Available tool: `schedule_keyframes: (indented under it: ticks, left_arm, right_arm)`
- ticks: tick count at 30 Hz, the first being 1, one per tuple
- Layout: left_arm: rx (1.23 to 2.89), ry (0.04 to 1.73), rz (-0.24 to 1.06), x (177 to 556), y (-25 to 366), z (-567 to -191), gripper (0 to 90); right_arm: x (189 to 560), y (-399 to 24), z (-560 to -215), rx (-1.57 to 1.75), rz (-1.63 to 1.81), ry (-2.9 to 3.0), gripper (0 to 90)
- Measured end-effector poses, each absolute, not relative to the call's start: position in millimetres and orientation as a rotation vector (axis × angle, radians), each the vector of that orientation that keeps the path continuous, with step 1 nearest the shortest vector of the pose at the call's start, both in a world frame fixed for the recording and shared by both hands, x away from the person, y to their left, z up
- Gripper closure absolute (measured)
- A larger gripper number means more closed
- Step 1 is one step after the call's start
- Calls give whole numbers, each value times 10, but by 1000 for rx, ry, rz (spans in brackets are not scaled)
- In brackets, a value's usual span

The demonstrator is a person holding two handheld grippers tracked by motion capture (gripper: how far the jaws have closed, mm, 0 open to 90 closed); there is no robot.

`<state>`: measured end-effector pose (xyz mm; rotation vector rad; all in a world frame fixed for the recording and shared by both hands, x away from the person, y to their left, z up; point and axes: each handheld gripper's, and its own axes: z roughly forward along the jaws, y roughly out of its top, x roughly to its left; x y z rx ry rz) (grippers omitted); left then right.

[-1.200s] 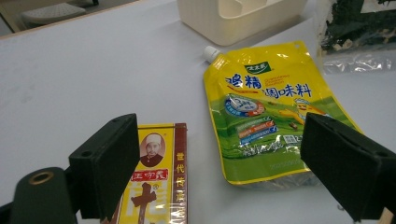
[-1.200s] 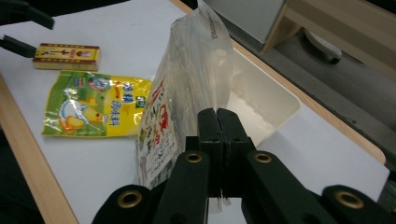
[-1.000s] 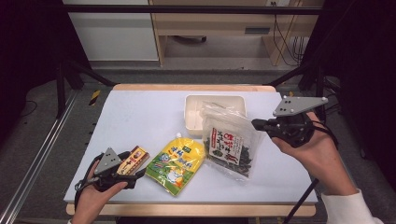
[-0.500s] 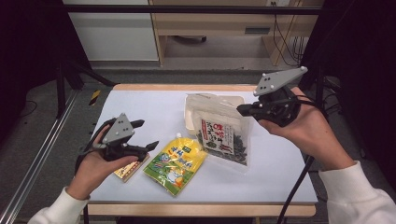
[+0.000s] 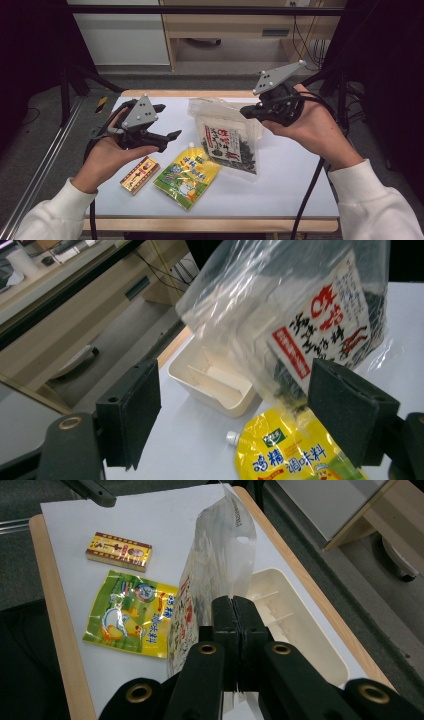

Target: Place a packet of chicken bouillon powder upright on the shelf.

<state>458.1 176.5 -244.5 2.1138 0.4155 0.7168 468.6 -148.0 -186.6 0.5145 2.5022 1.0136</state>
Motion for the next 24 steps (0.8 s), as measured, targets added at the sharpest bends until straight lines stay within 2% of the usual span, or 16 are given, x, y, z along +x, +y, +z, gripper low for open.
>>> schedule_keyframes:
  ticks: [16, 22, 24]
  left_arm:
    - [2169, 316, 789, 4717, 1617, -2355, 184]
    - [2221, 310, 749, 4816, 1616, -2448, 179]
    - [2234, 316, 736, 4846, 1637, -2474, 215]
  right_arm:
    - [4747, -1116, -1879, 421, 1043, 2559, 900]
    - [4735, -964, -1853, 384, 1058, 2575, 900]
    - [4734, -911, -1857, 378, 1055, 2581, 900]
